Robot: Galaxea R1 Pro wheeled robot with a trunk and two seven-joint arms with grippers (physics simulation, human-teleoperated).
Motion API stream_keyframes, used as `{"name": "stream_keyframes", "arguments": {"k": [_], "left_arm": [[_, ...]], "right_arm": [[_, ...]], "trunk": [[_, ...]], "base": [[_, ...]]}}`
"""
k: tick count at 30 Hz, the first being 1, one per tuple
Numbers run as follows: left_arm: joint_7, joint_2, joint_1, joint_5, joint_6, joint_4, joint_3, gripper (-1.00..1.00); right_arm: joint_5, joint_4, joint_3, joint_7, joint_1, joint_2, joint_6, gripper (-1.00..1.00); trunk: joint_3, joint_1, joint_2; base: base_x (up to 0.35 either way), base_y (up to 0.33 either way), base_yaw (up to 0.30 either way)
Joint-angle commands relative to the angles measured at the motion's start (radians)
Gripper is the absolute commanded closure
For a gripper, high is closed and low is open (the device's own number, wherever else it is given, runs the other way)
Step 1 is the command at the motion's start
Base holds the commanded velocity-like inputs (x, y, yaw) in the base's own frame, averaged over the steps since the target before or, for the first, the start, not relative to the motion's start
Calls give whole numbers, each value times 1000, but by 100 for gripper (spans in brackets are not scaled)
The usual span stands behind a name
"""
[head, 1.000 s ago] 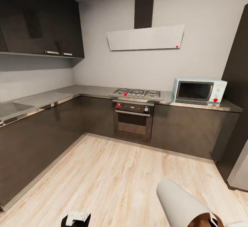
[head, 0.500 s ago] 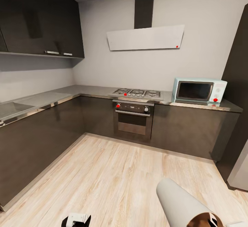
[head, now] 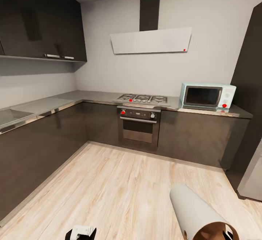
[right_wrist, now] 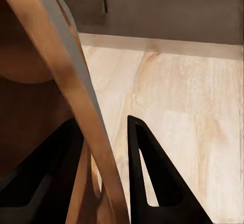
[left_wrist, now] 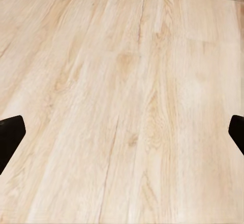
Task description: Put the three can of soda from the living room inside the tash can in the kitchen.
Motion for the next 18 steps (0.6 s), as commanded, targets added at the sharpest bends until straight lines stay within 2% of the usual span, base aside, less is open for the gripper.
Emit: {"name": "stream_keyframes", "arguments": {"k": [1,9,13,18], "left_arm": [[0,0,0,0,0,0,0,-100],[0,-2,0,-2,0,0,0,-100],[1,-4,0,-41,-1,0,1,-100],[1,-4,0,-59,-1,0,1,-100]], "right_arm": [[-9,-1,-13,6,-1,0,0,100],[-10,7,-15,7,-1,-1,0,100],[-10,8,-15,7,-1,-1,0,100],[-10,8,-15,7,-1,-2,0,100]], "trunk": [[1,0,0],[10,0,0],[14,0,0],[20,0,0]], "base": [[0,0,-171],[0,0,-187],[0,0,-190],[0,0,-191]]}}
